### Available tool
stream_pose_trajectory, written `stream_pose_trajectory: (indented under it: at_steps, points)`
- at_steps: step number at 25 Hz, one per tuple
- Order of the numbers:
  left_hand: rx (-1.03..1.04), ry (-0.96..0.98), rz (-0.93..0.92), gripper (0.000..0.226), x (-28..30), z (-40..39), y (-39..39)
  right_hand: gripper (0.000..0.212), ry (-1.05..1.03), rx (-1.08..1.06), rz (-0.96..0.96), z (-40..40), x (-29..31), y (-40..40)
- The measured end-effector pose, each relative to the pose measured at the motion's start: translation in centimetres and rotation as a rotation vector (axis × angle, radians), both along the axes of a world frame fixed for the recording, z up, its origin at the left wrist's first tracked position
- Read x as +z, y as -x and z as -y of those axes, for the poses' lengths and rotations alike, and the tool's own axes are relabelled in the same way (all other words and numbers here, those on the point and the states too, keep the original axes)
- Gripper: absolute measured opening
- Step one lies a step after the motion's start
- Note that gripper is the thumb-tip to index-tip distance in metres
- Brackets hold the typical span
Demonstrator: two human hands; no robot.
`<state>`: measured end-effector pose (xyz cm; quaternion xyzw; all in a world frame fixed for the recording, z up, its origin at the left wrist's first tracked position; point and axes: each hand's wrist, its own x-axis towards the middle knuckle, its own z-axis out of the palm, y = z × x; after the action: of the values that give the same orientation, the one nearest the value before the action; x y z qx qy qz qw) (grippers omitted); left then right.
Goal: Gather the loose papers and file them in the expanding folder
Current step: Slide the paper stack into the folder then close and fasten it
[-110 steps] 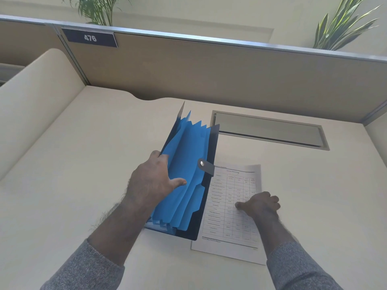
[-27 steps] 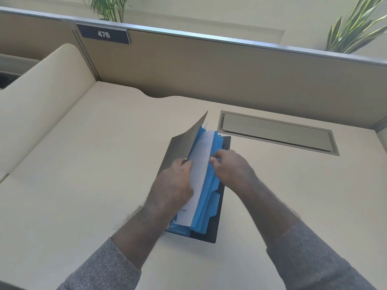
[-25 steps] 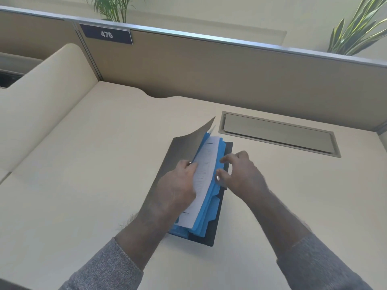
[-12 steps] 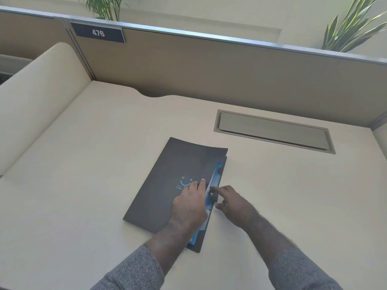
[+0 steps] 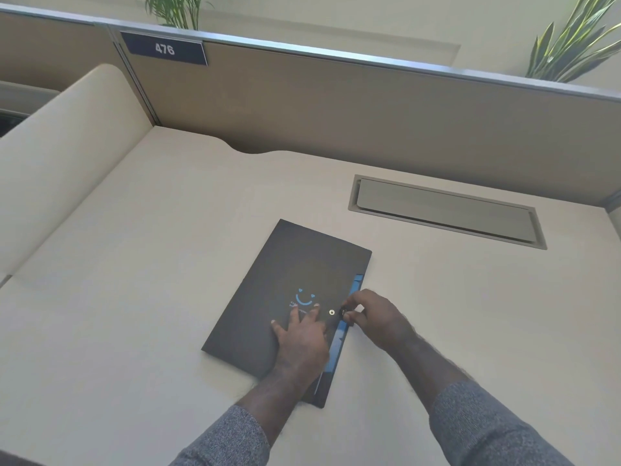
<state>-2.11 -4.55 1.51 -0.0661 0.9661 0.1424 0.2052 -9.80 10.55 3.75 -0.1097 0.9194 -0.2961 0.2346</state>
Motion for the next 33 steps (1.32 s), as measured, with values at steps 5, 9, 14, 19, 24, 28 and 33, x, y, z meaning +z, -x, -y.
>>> stream_pose_trajectory:
  at_steps: [5, 9, 14, 19, 24, 28, 33]
  points:
    - [-0.014, -0.122, 0.072, 0.063, -0.8, 1.1, -0.1, 0.017, -0.167, -0.012, 0.098, 2.4, 0.0, 1.6]
    - [-0.010, -0.177, 0.088, 0.078, -1.3, 1.6, 0.0, 0.017, -0.296, -0.062, 0.170, 4.3, 0.1, 2.2]
    - [-0.007, -0.193, 0.099, 0.074, -1.8, 1.7, 0.0, 0.008, -0.348, -0.139, 0.180, 5.3, 0.0, 2.5]
    - [0.002, -0.204, 0.095, 0.074, -2.0, 1.7, -0.1, 0.022, -0.412, -0.127, 0.214, 6.0, -0.6, 3.1]
    - [0.138, -0.246, -0.042, 0.048, -0.2, 2.8, -0.1, 0.025, -0.367, -0.187, 0.194, 5.2, -0.1, 2.6]
    - [0.546, 0.068, -0.257, 0.052, 0.9, 9.9, 0.3, 0.059, -0.136, -0.455, 0.014, 3.0, -1.0, -1.8]
    - [0.735, 0.042, -0.039, 0.047, 0.1, 14.3, -0.1, 0.038, 0.008, -0.584, 0.249, 3.9, -1.9, -4.4]
